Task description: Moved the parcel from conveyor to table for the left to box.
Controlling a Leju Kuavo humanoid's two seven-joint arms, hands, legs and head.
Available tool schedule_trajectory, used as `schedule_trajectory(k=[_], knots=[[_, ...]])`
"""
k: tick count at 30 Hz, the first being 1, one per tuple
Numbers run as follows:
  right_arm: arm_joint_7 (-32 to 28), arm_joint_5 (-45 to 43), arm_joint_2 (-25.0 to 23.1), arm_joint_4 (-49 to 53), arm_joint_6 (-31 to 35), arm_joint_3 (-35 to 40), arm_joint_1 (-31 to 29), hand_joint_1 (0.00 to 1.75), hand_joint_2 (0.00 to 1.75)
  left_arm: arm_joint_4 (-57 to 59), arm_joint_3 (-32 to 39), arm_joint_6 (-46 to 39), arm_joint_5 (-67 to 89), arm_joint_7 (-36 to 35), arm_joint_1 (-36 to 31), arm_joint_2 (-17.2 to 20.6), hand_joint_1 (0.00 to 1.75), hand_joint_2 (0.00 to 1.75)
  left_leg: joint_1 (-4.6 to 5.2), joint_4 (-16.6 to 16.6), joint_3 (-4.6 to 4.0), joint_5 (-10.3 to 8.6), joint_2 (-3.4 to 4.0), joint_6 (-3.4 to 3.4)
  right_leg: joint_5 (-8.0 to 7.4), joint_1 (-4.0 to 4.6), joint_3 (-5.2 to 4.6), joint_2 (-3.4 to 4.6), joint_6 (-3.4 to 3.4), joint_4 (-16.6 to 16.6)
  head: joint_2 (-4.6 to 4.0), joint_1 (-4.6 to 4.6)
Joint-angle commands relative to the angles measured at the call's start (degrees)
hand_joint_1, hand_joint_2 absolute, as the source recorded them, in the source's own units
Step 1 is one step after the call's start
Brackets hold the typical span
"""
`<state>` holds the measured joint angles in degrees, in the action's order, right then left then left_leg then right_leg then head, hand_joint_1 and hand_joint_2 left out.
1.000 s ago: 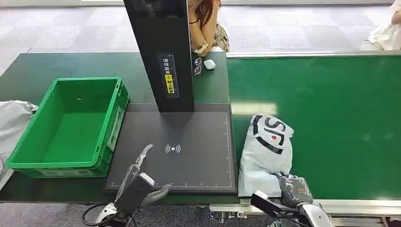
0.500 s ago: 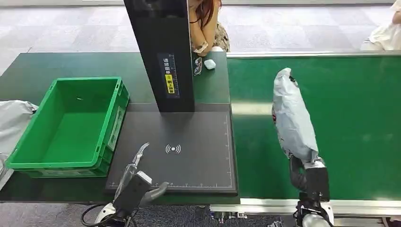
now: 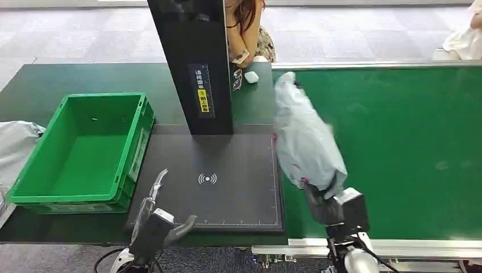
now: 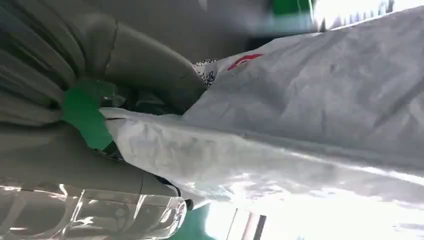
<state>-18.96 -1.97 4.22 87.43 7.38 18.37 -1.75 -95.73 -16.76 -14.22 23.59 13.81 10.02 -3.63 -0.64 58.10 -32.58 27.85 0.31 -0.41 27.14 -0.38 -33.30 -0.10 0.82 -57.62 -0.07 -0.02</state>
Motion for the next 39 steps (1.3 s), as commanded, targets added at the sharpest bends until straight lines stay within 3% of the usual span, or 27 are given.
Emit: schedule_trajectory(k=[1, 6, 12, 13, 18, 24, 26, 29, 37, 39], knots=[[8.1, -7.7, -4.8, -21.2, -14.0, 20.4, -15.1, 1.75, 1.75, -11.0, 10.0, -19.6, -6.2, 8.8, 2.0, -3.3, 0.0, 1.75, -0.08, 0.0, 0.12, 0.01, 0.38, -0.08, -0.1, 0.07, 0.02, 0.41, 0.02, 0.0, 0.0, 0.02], [9.2, -8.2, -5.1, -25.3, -15.2, 23.1, -17.8, 1.75, 1.75, -15.0, 10.8, -24.2, -7.4, 12.7, 3.7, -3.3, 0.0, 1.75, -0.06, 0.0, 0.04, -0.05, 0.1, -0.09, -0.05, 0.05, -0.01, 0.13, 0.06, 0.0, 0.0, 0.02], [13.7, -6.0, -5.1, -31.0, -10.3, 24.8, -21.3, 1.75, 1.75, -14.8, 8.5, -25.3, -7.8, 12.3, 3.2, -2.0, 0.0, 1.75, -0.02, -0.1, 0.16, -0.08, 0.09, -0.07, -0.1, 0.02, 0.13, 0.13, 0.02, 0.1, 0.0, 0.0], [14.6, -5.2, -5.3, -32.2, -8.7, 24.7, -21.8, 0.02, 1.75, -14.0, 8.2, -24.9, -8.1, 11.4, 2.7, -1.8, 0.0, 1.75, 0.0, -0.1, 0.05, -0.08, -0.03, -0.08, -0.05, 0.0, 0.04, 0.0, 0.03, 0.0, 0.0, 0.02], [14.7, -4.9, -5.5, -31.9, -5.1, 23.3, -21.6, 0.0, 1.75, -13.4, 7.7, -24.2, -8.4, 10.8, 2.2, -1.5, 0.0, 1.75, -0.01, 0.0, 0.06, -0.08, -0.06, -0.09, -0.06, 0.02, 0.07, -0.05, 0.05, 0.1, 0.0, 0.04], [9.4, -5.0, -4.1, -26.2, 3.2, 19.4, -17.9, 0.0, 1.75, -12.9, 7.2, -23.2, -8.0, 10.1, 2.8, -1.9, 0.0, 1.75, 0.01, 0.0, 0.04, -0.1, -0.21, -0.08, -0.02, 0.0, 0.07, -0.2, 0.05, 0.0, 0.0, 0.02], [3.7, -7.1, -4.1, -20.3, 10.9, 13.5, -13.5, 0.0, 1.75, -12.1, 6.9, -22.2, -7.7, 9.6, 2.5, -1.9, 0.0, 1.75, 0.0, 0.0, 0.04, -0.1, -0.24, -0.07, -0.02, 0.0, 0.08, -0.23, 0.04, 0.1, 0.0, 0.02], [-0.1, -12.3, -4.4, -13.9, 15.2, 6.9, -9.0, 0.0, 1.75, -10.7, 7.0, -20.6, -8.9, 9.4, 1.3, -1.9, 0.0, 1.75, 0.01, -0.1, 0.06, -0.13, -0.47, -0.05, 0.02, 0.0, 0.15, -0.45, 0.01, 0.1, 0.0, 0.04], [-3.5, -15.4, -4.5, -2.6, 18.8, -1.0, -1.1, 0.0, 1.75, -9.2, 6.4, -18.5, -8.8, 9.3, 0.5, -1.5, 0.0, 1.75, 0.03, -0.1, 0.09, -0.12, -0.5, -0.05, 0.03, -0.02, 0.2, -0.46, 0.01, 0.2, 0.0, 0.04], [-5.4, -16.8, -5.6, -0.3, 19.4, -3.0, 0.4, 0.0, 1.75, -8.4, 4.6, -15.1, -5.7, 5.8, 0.3, 0.2, 0.0, 1.75, 0.06, -0.1, 0.09, -0.08, -0.34, -0.05, 0.01, -0.05, 0.14, -0.31, 0.02, 0.2, 0.0, 0.04]])
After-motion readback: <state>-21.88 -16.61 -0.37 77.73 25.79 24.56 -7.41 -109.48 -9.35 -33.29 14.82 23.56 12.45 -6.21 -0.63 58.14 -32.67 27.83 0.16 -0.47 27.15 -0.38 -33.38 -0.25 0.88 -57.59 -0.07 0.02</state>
